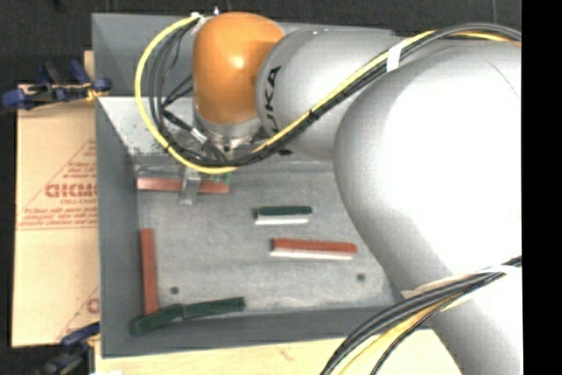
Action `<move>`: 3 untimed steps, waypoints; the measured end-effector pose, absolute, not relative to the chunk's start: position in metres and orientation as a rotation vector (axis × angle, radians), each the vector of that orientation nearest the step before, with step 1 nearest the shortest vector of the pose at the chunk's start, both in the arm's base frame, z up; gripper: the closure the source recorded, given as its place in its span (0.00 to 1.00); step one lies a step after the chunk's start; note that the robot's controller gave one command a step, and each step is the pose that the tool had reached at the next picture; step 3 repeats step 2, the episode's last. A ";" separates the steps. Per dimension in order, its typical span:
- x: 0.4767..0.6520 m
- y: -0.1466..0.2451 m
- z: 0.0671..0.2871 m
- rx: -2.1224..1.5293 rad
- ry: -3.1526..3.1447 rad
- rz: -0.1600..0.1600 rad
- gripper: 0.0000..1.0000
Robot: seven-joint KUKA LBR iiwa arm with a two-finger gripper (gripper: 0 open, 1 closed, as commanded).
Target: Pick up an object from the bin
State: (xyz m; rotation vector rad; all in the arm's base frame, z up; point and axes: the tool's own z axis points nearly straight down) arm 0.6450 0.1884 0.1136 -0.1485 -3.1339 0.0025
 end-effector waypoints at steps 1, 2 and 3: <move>0.628 0.167 0.164 -0.116 -3.142 0.001 1.00; 0.629 0.183 0.181 -0.093 -3.146 0.001 1.00; 0.629 0.183 0.181 -0.093 -3.146 0.001 1.00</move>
Offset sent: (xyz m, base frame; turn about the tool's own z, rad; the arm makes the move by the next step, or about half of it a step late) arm -0.0174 0.0115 0.0750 -0.0463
